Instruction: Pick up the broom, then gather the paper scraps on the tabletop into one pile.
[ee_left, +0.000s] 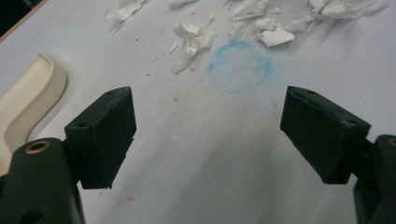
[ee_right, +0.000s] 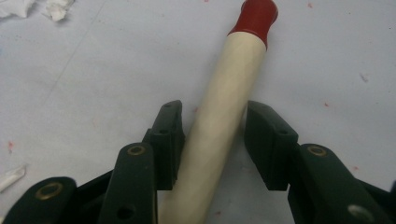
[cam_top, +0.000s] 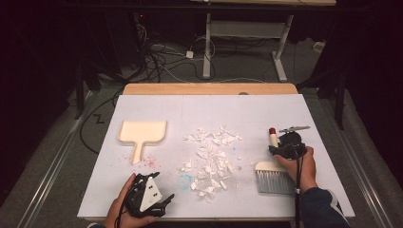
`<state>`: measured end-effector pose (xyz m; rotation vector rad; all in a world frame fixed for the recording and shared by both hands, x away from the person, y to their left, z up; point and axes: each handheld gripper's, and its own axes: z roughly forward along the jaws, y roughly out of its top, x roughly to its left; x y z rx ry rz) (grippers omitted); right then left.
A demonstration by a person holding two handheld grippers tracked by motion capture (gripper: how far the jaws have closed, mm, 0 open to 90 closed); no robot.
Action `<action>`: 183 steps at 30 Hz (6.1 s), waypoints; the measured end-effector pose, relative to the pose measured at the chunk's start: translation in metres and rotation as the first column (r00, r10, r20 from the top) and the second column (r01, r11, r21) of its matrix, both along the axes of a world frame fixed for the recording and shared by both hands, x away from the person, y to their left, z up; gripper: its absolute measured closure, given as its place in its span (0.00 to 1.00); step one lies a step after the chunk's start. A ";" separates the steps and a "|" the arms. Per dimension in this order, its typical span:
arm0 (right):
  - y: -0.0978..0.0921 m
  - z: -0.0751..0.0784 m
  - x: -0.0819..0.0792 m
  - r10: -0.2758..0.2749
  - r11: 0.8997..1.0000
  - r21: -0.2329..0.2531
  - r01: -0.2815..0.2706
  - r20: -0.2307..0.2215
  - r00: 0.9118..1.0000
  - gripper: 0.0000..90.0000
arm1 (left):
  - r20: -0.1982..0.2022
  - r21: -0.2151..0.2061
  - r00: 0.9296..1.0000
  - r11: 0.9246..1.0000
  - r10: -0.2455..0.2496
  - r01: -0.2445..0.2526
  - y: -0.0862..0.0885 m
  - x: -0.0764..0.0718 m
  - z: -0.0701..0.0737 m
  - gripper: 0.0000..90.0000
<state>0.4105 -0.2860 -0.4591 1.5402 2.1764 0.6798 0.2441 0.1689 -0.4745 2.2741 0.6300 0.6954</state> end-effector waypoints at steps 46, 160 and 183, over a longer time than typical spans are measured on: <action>0.002 0.096 -0.084 0.105 0.972 0.134 -0.192 0.486 0.868 0.78 | 0.013 -0.274 0.991 0.953 -0.129 0.128 -0.085 0.019 0.052 0.20; 0.046 0.092 -0.103 0.600 0.756 0.042 -0.653 0.355 0.717 0.75 | 0.001 -0.092 0.999 0.995 0.046 -0.045 0.022 0.008 0.003 0.18; 0.027 0.090 -0.090 0.477 0.868 -0.058 -0.493 0.372 0.796 0.75 | -0.012 -0.109 0.999 0.993 0.034 -0.035 0.023 0.008 0.003 0.18</action>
